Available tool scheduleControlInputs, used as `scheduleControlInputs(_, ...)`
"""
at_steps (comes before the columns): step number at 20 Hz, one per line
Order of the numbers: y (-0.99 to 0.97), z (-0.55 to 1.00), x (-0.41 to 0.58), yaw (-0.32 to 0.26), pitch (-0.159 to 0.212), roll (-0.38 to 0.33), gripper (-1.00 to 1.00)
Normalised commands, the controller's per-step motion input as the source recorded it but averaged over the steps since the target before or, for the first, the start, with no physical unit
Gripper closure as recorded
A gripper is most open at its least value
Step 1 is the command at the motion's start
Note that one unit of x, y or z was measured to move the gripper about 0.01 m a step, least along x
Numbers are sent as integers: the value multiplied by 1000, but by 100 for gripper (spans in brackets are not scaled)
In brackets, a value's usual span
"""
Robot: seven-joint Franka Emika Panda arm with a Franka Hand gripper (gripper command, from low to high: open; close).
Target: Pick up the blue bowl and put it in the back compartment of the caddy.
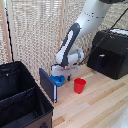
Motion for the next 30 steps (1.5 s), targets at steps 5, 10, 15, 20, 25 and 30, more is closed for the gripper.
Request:
scheduleControlInputs(5,34,27,50,0,0,0,100)
scheduleControlInputs(10,79,289,47,0,54,22,100)
scheduleControlInputs(15,48,818,33,-30,100,77,100)
scheduleControlInputs(20,10,944,107,-27,82,51,100)
scheduleControlInputs(25,109,899,142,-4,87,70,100)
scheduleControlInputs(30,267,825,46,-27,70,94,100)
